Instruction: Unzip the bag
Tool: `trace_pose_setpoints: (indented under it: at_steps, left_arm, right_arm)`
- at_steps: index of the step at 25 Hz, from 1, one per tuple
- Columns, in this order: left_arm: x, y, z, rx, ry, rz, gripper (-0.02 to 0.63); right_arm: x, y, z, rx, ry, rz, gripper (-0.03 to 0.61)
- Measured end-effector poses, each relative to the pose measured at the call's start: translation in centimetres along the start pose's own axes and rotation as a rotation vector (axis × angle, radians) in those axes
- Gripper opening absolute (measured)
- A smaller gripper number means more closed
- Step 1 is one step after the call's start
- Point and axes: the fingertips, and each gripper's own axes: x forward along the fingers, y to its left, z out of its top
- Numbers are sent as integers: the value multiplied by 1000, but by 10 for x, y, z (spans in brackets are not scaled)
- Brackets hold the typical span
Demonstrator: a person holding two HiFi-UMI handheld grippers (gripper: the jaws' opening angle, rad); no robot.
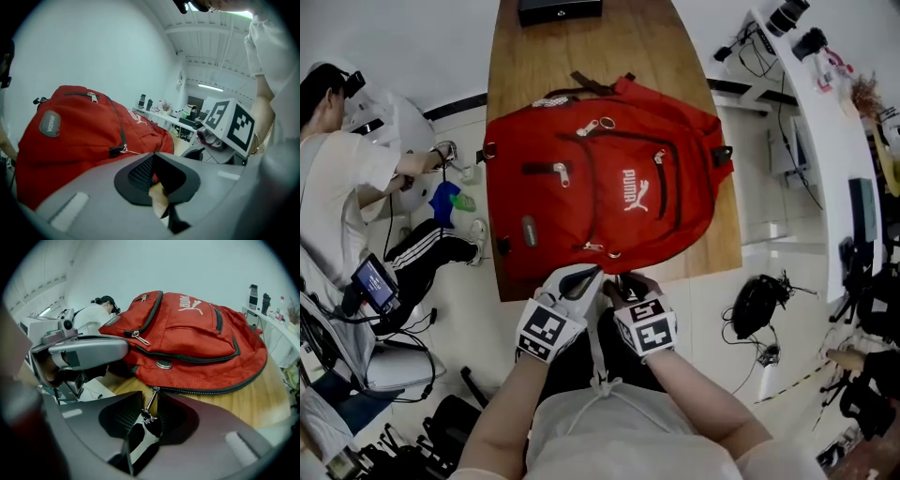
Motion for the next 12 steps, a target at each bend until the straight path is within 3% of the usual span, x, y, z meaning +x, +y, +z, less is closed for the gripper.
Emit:
trace_pose_setpoints:
  at_steps: [3, 12]
  left_arm:
    - [11, -6, -4, 2, 20, -35, 6]
    - [39, -12, -25, -13, 142, -52, 6]
  right_arm:
    - [1, -4, -2, -34, 10, -36, 34]
    - [-3, -8, -1, -166, 29, 34, 12]
